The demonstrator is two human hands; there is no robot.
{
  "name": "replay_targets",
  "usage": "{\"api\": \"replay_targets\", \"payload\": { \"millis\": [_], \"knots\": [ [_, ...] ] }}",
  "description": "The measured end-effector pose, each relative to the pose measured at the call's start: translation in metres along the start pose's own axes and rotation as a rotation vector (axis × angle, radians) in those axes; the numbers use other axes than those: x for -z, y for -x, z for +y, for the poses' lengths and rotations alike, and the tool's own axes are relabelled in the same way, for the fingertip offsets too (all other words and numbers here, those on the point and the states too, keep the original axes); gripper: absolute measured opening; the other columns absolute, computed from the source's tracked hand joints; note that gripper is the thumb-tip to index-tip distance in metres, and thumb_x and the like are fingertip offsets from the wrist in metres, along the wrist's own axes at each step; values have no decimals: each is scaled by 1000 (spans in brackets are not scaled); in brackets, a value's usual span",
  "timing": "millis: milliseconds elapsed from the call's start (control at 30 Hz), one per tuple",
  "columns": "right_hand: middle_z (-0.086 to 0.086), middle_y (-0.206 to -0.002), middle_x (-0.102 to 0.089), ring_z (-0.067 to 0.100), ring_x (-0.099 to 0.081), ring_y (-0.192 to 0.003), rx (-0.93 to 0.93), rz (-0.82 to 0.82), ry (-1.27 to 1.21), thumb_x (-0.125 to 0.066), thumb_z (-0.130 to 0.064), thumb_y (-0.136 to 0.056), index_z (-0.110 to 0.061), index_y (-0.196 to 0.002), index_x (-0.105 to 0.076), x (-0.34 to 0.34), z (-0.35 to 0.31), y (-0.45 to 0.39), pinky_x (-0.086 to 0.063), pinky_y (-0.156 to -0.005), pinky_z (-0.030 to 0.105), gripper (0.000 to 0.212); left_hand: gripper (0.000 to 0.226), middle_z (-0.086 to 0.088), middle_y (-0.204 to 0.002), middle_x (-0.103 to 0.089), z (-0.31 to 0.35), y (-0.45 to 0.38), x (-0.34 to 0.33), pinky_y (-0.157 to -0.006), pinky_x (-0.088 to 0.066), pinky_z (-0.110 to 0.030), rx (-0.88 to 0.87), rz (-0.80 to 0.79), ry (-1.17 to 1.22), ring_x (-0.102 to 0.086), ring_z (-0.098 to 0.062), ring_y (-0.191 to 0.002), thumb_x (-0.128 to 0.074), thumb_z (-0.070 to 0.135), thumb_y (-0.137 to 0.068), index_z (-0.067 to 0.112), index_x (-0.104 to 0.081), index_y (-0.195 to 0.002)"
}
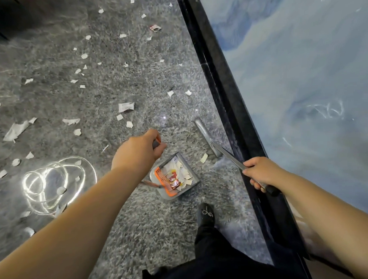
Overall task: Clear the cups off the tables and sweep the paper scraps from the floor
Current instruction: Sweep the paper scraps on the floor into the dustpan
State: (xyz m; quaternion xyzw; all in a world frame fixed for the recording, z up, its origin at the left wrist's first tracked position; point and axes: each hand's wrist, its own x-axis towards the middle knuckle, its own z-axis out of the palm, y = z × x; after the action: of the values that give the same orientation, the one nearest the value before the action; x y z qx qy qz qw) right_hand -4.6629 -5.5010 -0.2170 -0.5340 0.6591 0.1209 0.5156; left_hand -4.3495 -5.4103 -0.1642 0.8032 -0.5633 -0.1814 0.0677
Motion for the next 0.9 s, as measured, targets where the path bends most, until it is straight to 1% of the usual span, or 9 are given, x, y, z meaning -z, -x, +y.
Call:
{"api": "replay_targets", "payload": {
  "millis": [67,200,300,400,467,533,633,767,900],
  "knots": [
    [2,-40,-56,17,-50,-34,-4,-9,38,-58,-12,-92,-10,-137,-45,13,-6,-17,-35,-34,17,47,24,3,-66,-58,9,-15,-4,-47,-37,-30,6,-8,-34,-57,-26,-62,-52,51,-95,27,-48,-96],
    [8,-53,-59,15,-52,-38,-30,-59,138,-54,-14,-94,-8,-136,-44,26,-15,-39,-39,-39,21,44,25,10,-59,-50,4,-28,-4,-44,-33,-27,20,24,-60,-54,-22,-56,-52,53,-93,29,-46,-90],
    [7,-49,-58,9,-51,-35,-25,-169,242,-50,-10,-95,0,-128,-50,28,-21,-45,-39,-37,17,35,24,13,-57,-46,3,-30,-3,-45,-32,-27,35,39,-68,-47,-19,-52,-53,53,-92,30,-44,-88],
    [8,-51,-59,10,-50,-34,-8,-233,292,-50,-9,-94,2,-125,-53,27,-25,-41,-39,-35,16,32,24,9,-62,-51,9,-30,-6,-46,-35,-28,37,22,-88,-51,-22,-56,-52,52,-93,29,-46,-93],
    [7,-53,-58,10,-50,-34,-4,-265,276,-53,-9,-95,-2,-134,-46,23,-25,-36,-37,-34,15,41,24,7,-64,-54,10,-31,-6,-47,-37,-28,33,21,-91,-54,-23,-57,-52,52,-94,28,-47,-94],
    [7,-55,-56,8,-49,-32,-14,-281,204,-56,-9,-94,-8,-138,-44,20,-23,-33,-37,-34,16,46,24,9,-62,-54,8,-31,-3,-45,-37,-26,38,23,-99,-56,-22,-57,-51,53,-94,29,-47,-94],
    [8,-63,-57,9,-48,-36,-36,-314,115,-57,-11,-94,-14,-137,-47,20,-21,-28,-38,-36,18,44,25,13,-59,-50,3,-29,-1,-42,-34,-23,48,36,-101,-53,-17,-53,-51,55,-93,31,-46,-91],
    [8,-64,-56,11,-47,-38,-48,-341,55,-57,-13,-94,-20,-133,-49,21,-21,-19,-38,-38,20,40,25,16,-54,-46,0,-21,-3,-38,-29,-19,37,64,-106,-45,-5,-46,-50,56,-93,33,-42,-89],
    [7,-62,-57,10,-47,-38,-12,-321,48,-57,-13,-94,-21,-130,-52,22,-30,-9,-38,-38,19,37,26,15,-59,-51,-12,-12,2,-42,-34,-22,52,60,-72,-51,-10,-51,-52,56,-92,30,-48,-94]
  ]
}}
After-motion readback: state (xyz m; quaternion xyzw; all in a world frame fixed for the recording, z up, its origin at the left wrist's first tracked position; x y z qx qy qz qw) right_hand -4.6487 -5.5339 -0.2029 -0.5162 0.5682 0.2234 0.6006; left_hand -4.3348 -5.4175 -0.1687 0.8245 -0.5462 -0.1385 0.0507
